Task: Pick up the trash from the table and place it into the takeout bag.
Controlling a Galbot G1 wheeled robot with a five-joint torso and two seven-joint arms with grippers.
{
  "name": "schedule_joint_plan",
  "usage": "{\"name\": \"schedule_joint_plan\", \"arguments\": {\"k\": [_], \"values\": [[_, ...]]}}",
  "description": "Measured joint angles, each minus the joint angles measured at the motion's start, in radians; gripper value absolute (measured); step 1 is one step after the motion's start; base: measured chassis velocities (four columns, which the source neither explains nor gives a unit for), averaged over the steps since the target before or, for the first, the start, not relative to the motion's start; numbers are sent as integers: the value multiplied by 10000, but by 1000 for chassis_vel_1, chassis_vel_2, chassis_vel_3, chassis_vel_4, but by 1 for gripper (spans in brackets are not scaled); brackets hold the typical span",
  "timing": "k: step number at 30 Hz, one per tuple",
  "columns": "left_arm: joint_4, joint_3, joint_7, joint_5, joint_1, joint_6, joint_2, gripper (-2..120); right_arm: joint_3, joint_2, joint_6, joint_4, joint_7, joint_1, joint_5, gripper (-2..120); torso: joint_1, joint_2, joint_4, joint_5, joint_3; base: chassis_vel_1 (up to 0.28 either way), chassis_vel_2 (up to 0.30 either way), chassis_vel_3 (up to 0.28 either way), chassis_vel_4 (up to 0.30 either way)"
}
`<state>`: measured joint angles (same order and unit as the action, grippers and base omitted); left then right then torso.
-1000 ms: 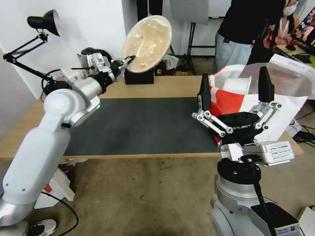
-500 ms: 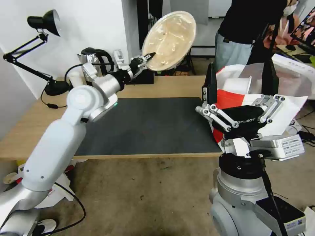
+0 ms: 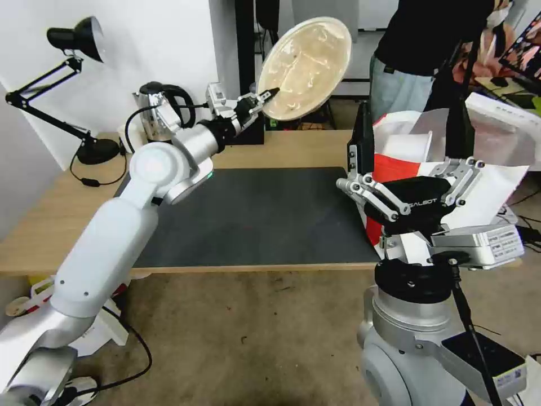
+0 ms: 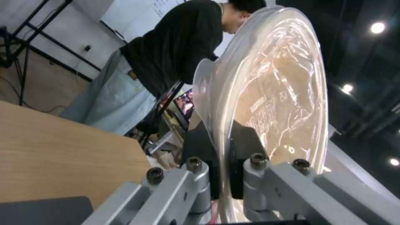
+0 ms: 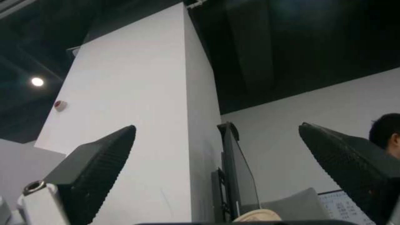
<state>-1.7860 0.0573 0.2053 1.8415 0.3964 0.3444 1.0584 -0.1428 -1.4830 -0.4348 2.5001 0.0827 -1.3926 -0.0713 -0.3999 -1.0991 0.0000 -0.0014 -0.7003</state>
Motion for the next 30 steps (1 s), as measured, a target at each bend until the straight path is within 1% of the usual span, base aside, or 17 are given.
{"name": "schedule_joint_plan", "arguments": {"k": [9, 13, 19, 23, 30], "values": [[616, -626, -159, -189, -494, -41, 372, 3, -4, 52, -7, -1, -1, -60, 20, 100, 0, 0, -2, 0, 0, 0, 0, 0, 0], [1004, -964, -275, -239, -847, -110, 672, 3, 23, 46, -16, -1, -15, -57, 48, 100, 0, 1, -2, 0, 0, 0, 0, 0, 0], [1249, -1350, -310, -194, -1147, -175, 804, 3, 64, 17, -33, -1, -20, -54, 47, 100, -1, 2, -2, 0, 0, 0, 0, 0, 0], [1525, -1727, -375, -183, -1419, -249, 936, 3, 129, -18, -64, -1, -26, -52, 44, 100, 0, 3, -1, -1, 0, 0, 0, 0, 0], [1934, -2118, -506, -181, -1740, -304, 1176, 3, 170, -34, -76, -1, -27, -32, 40, 100, 0, 3, -1, -1, 0, 0, 0, 0, 0]]}}
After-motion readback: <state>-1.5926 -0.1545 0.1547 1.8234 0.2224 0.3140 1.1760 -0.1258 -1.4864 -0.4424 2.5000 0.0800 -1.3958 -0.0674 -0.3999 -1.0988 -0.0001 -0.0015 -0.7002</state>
